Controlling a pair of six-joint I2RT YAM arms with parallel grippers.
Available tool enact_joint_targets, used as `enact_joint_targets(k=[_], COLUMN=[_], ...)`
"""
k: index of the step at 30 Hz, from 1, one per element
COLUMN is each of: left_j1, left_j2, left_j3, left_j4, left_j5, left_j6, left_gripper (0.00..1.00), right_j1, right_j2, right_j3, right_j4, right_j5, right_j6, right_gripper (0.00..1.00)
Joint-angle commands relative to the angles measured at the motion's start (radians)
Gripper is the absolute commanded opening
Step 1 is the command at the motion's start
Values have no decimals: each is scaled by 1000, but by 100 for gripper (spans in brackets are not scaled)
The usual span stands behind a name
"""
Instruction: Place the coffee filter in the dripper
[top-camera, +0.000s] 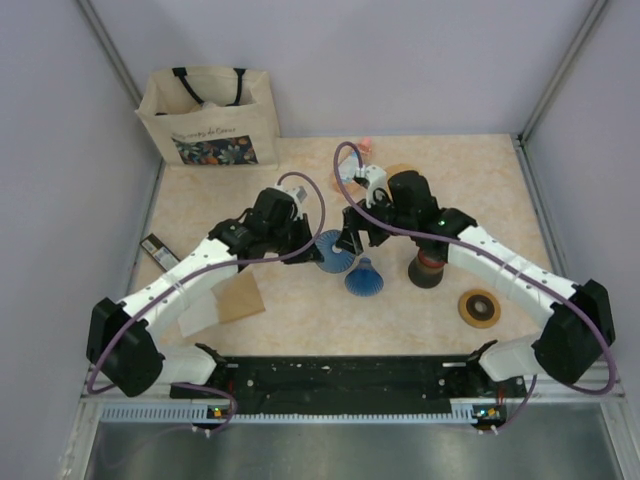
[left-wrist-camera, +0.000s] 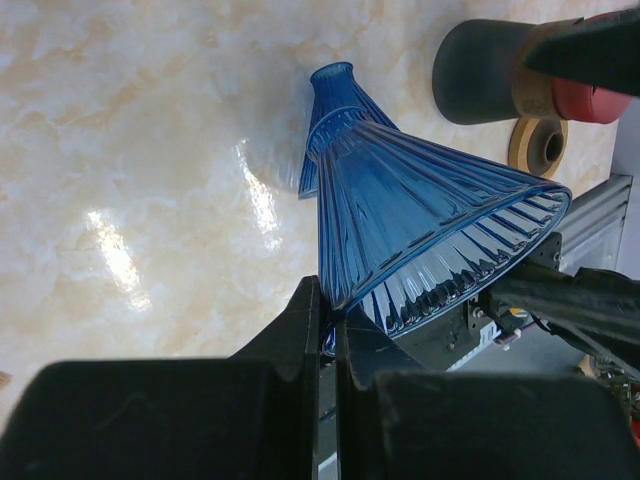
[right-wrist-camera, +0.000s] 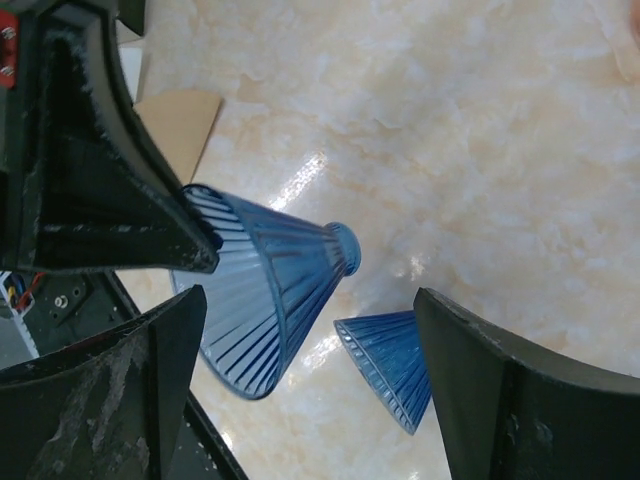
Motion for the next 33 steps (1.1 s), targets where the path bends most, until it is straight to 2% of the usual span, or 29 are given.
enact_joint_targets(k=[1,5,7,9,10,11,12,14,16,17,20,26,29,33], left_j1=[-5,-7,-5,-5,-5,-5,-7,-7,-5,-5,-5,-2,-1,4], left_j2=[-11,-11,-8,1,6,9,10,0,-26,-46,-118,-287,-347,-385], left_j3=[40,43,58,79,90,102,113,133,141,138,120,-37,-94,-129], left_j4=[6,24,53,79,90,95,104,107,136,144,159,196,187,184], left_j5=[53,75,79,88,92,89,92,81,73,66,11,-193,-312,-376], left_j6=[-21,-19,-19,-19,-18,-16,-11,-4,5,12,47,76,74,73], left_gripper=[0,0,0,0,0,4,14,42,91,99,99,99,99,99], right_j1=[18,27,33,32,32,32,32,29,-5,-31,-149,-370,-434,-473], right_j2=[68,109,122,131,129,131,128,122,117,112,115,207,275,364], right_j3=[79,99,97,99,105,118,138,178,223,249,327,516,588,678], right_j4=[29,23,21,21,20,11,-8,-40,-75,-92,-146,-305,-347,-402], right_j5=[79,99,98,114,143,170,194,278,308,296,251,172,124,96], right_j6=[25,31,26,34,43,45,43,49,63,72,109,126,115,111], right_gripper=[78,54,47,32,20,9,0,0,0,0,0,0,0,0])
